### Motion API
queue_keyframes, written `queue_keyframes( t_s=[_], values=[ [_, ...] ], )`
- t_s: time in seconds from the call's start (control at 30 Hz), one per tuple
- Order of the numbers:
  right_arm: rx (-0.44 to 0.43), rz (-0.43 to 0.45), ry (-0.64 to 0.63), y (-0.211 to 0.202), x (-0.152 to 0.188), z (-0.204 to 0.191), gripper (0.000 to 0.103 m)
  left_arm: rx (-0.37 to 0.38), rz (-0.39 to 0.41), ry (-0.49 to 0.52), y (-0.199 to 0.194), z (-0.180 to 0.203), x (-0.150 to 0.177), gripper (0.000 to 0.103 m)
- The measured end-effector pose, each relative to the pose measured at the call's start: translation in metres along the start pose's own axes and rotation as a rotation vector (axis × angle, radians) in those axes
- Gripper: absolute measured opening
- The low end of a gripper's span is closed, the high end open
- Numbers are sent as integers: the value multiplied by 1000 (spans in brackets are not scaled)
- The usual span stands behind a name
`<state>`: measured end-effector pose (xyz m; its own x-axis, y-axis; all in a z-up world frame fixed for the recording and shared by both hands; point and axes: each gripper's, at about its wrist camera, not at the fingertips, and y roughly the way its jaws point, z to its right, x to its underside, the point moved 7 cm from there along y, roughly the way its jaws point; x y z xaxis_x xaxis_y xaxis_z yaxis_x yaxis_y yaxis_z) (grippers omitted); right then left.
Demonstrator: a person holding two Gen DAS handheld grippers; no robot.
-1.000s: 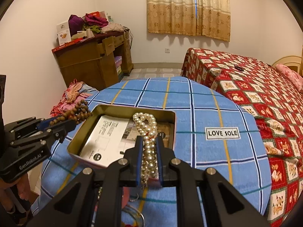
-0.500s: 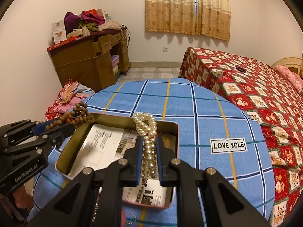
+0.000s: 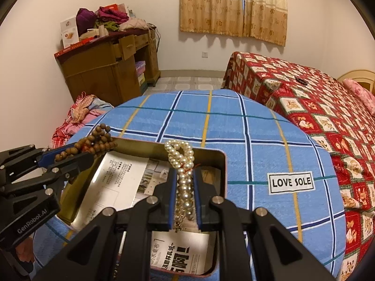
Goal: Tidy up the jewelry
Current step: 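Lower both strands into the tin box and open both grippers, then grasp the pink bangle with the left gripper while the right gripper grasps the green jade bangle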
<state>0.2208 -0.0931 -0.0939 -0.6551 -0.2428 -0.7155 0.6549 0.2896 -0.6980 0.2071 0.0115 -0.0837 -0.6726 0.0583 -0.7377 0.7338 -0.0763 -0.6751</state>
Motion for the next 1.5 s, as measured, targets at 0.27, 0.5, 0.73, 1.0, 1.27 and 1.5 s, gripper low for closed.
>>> queue_keyframes(
  t_s=[0.27, 0.5, 0.73, 1.0, 1.27, 1.5],
  values=[
    [4, -16, 0, 7, 3, 2, 16, 4, -11, 7, 5, 2, 0, 23],
    [3, -20, -7, 7, 4, 1, 16, 0, -23, 8, 11, 3, 4, 23],
    [0, -23, -2, 7, 5, 1, 16, -7, -16, 6, 10, 0, 4, 25],
    [-13, 24, 24, -6, 6, 3, 57, -21, 16, -29, -3, -7, 3, 69],
    [17, 35, 40, -20, 14, 12, 65, -27, 15, -40, -20, -8, 15, 69],
    [40, 30, 48, -39, 38, 23, 67, -30, 33, -23, -44, -3, 36, 69]
  ],
)
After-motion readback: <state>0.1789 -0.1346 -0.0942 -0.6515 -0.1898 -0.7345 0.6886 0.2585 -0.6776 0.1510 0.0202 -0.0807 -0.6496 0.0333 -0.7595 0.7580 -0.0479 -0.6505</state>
